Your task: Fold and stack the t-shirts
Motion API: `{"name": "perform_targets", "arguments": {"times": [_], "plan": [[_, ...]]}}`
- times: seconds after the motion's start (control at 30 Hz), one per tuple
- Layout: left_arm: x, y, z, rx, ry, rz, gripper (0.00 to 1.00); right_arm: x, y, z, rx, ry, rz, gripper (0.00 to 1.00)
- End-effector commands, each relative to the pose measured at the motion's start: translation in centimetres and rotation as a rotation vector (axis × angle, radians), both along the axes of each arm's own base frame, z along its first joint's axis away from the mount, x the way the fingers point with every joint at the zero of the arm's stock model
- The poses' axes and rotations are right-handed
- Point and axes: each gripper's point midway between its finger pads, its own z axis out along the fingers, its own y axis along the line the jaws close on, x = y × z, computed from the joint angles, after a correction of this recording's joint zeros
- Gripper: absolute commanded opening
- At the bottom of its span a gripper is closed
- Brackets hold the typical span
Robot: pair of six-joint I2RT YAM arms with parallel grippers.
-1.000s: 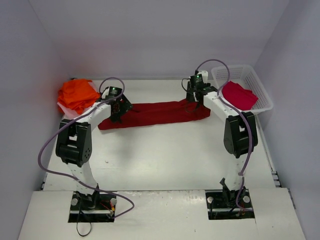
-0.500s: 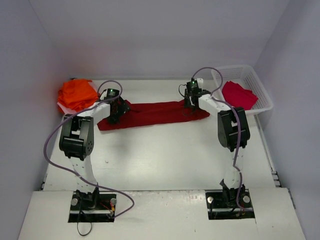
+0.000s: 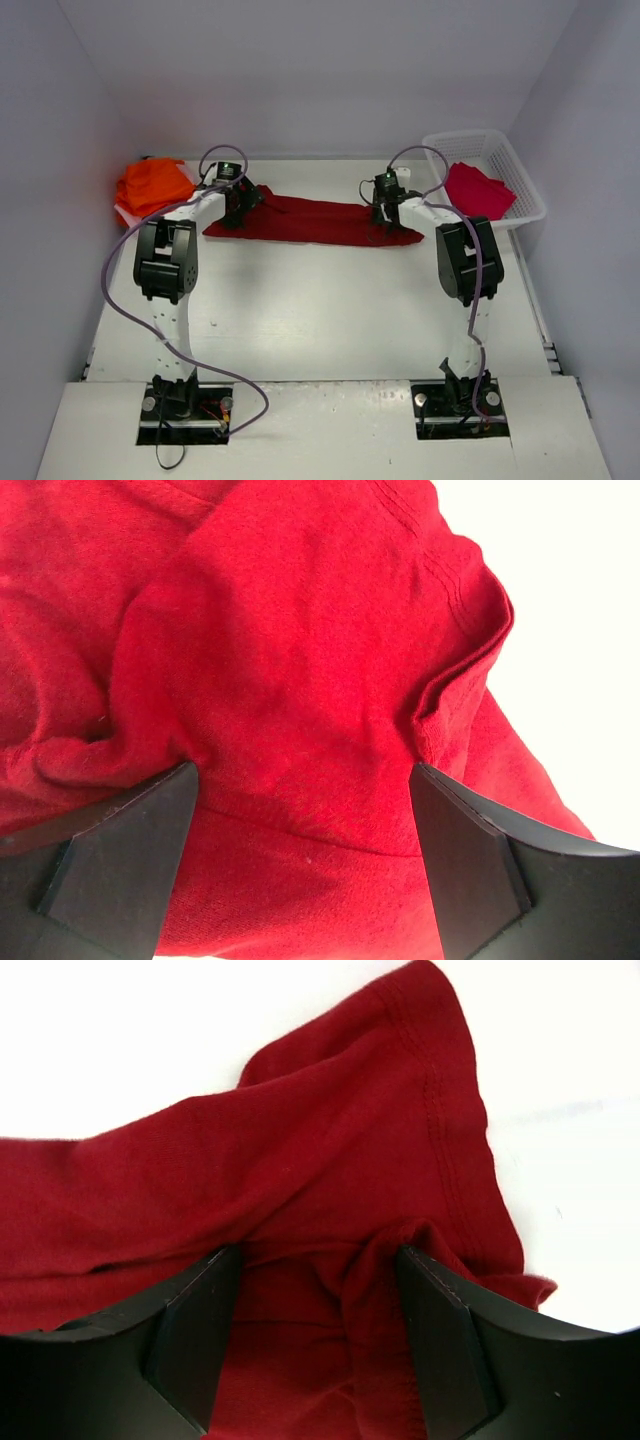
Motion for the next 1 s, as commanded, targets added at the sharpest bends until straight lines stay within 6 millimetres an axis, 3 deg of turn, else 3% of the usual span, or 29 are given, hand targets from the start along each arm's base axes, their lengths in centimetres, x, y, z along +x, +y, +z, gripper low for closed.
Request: {"name": "perform_targets", "arguments": {"times": [0.0, 0.13, 0.37, 0.6, 0.73, 0.87, 0.97], "plan": [[1.0, -0.6, 0.5, -0.027, -0.003, -0.013, 0.82, -2.5, -1.0, 2.1, -0.004, 0.017, -0.049, 0.61], [1.6, -0.6, 0.8, -0.017, -0.010, -0.019, 0.82, -5.1, -0.1, 2.6, 0.006, 0.039, -0.051, 0.61], [1.8, -0.4, 1.2, -0.006, -0.016, -0.023, 0.82, -11.6, 4.2, 3.7, 0.005, 0.079, 0.009, 0.61], [1.3, -0.8, 0.2, -0.020, 0.000, -0.036, 0.82, -19.0, 8.2, 2.6, 0.067, 0.137, 0.071, 0.62], [1.3, -1.1, 0.3, -0.015, -0.007, -0.047, 0.82, -22.6, 8.9, 1.3, 0.061, 0.174, 0.088, 0.62], [1.6, -1.2, 1.0, 0.011, -0.018, -0.069, 0.82, -23.8, 8.8, 1.5, 0.044, 0.166, 0.086, 0.62], [1.6, -1.1, 1.6, 0.023, -0.022, -0.073, 0.82, -22.0, 8.5, 3.4, 0.010, 0.097, 0.076, 0.63]]}}
